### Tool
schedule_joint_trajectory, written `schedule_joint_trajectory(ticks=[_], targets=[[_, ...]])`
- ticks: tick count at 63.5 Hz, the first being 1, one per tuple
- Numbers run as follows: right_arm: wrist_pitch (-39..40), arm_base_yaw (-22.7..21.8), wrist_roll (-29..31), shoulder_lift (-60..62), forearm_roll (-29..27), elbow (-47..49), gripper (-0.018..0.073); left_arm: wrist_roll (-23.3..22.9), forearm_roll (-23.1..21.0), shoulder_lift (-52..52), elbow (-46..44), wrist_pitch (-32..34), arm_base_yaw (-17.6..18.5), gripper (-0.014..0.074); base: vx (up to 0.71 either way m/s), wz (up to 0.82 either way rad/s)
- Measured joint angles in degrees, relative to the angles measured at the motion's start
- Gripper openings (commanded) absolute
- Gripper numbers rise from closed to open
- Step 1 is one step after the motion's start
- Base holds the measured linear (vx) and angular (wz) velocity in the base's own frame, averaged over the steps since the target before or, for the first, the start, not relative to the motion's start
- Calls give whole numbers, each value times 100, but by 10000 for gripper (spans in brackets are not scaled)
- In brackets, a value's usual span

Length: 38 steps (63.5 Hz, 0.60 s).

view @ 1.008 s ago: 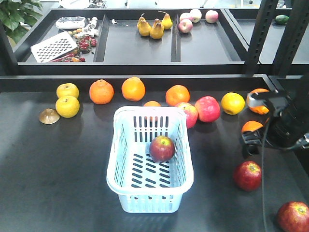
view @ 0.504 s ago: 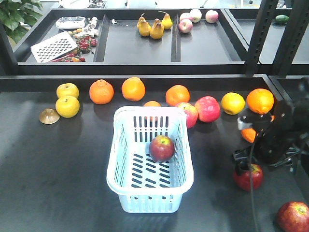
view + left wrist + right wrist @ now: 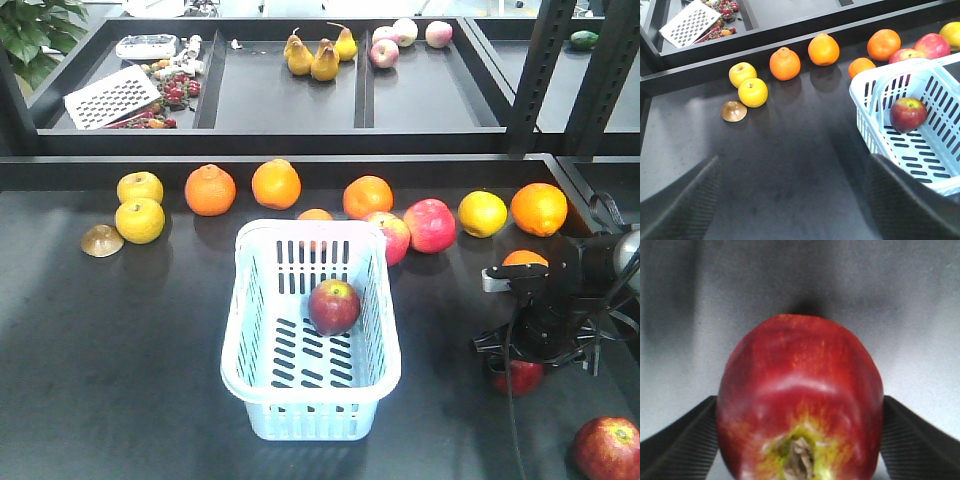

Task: Pick three apples into basket with both arms
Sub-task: 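Move the right gripper back and grasp a second red apple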

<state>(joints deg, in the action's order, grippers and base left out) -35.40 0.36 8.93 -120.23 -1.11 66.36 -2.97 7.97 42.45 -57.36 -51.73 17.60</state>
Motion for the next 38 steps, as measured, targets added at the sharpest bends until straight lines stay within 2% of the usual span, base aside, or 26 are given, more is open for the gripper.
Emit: schedule_joint_trajectory(ticks=[4, 11, 23, 30, 38], targets=[[5, 0, 0, 0, 0, 4, 360, 0, 0, 0, 0, 0, 0, 555, 0, 0], [-8, 0, 13, 13, 0, 4, 293, 0, 0, 0, 0, 0, 0, 555, 0, 0], [-228, 0, 31, 445, -144, 4, 279, 0, 0, 0, 0, 0, 0, 555, 0, 0], [-383, 0, 247, 1003, -520, 4, 279, 0, 0, 0, 0, 0, 0, 555, 0, 0], [-681, 18, 768, 1707, -1300, 4, 279, 0, 0, 0, 0, 0, 0, 555, 0, 0]])
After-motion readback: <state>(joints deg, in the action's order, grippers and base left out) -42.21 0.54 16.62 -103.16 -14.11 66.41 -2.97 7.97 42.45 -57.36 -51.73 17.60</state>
